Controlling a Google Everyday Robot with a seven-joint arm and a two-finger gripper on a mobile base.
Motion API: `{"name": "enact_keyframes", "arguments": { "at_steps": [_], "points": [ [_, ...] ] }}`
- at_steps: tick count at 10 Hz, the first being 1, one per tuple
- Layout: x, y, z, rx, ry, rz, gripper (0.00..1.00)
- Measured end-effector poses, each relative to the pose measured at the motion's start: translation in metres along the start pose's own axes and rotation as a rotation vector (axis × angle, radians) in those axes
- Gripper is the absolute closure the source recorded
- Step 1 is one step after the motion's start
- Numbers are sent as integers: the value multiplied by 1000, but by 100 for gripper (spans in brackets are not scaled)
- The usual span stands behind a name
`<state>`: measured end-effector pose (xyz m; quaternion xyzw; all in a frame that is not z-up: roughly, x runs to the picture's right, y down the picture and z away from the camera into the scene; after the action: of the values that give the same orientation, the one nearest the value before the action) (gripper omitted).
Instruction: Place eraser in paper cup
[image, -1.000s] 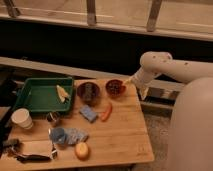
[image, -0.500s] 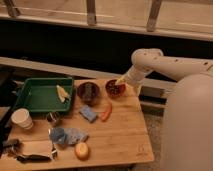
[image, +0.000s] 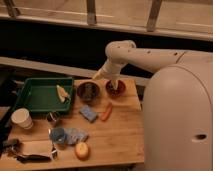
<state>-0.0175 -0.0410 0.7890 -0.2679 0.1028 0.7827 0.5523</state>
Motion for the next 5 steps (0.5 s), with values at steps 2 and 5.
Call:
{"name": "enact_keyframes", "arguments": {
  "at_steps": [2, 5],
  "points": [
    [2, 6, 0, -7, 0, -15, 20],
    [2, 6, 1, -13, 3, -9, 20]
  ]
}}
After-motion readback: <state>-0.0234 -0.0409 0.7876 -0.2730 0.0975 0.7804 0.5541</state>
